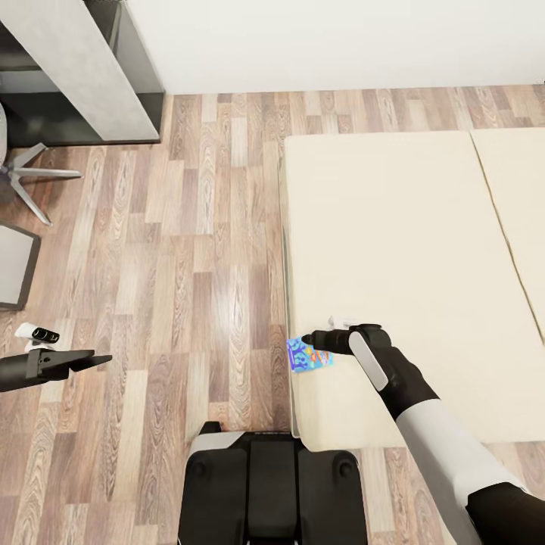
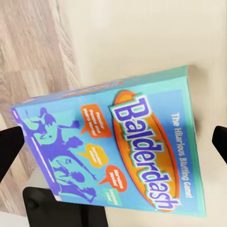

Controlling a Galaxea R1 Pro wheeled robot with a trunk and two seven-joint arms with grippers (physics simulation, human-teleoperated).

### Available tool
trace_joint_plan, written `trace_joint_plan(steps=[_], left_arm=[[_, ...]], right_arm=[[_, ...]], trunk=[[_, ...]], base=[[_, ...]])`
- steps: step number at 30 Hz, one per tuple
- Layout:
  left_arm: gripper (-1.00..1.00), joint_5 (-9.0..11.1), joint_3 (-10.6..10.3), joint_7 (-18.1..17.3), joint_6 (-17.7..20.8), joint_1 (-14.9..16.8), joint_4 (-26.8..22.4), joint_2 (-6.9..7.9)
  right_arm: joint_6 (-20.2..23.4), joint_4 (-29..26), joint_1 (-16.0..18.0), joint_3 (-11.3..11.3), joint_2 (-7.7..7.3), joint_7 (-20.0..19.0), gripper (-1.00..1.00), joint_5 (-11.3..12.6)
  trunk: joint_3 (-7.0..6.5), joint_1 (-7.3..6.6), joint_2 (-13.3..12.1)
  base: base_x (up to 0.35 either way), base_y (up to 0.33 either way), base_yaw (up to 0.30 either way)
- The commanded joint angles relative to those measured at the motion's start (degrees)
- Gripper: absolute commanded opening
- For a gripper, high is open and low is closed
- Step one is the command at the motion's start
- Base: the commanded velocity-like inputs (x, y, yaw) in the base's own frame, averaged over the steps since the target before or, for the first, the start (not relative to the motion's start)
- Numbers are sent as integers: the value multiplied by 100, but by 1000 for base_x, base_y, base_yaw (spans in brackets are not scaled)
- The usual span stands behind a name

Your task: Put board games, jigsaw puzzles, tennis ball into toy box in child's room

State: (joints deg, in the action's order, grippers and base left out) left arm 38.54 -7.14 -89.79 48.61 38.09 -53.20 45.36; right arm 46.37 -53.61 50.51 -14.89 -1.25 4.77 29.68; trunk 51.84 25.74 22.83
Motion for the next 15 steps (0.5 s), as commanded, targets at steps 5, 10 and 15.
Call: trace_joint_plan(steps=[5,10,15], left_arm=[[100,22,-25,-21,61,5,3,8],[100,22,-25,-21,61,5,3,8],[100,22,-25,-21,61,5,3,8]], right_arm=[[31,-112,-5,-6,-8,40,100,56],[82,-581,-83,1,-21,39,100,62],[259,-1058,-191,3,-30,41,100,61]], trunk=[[-40,4,9],[-86,4,9],[-133,4,9]], base=[[0,0,0],[0,0,0],[0,0,0]])
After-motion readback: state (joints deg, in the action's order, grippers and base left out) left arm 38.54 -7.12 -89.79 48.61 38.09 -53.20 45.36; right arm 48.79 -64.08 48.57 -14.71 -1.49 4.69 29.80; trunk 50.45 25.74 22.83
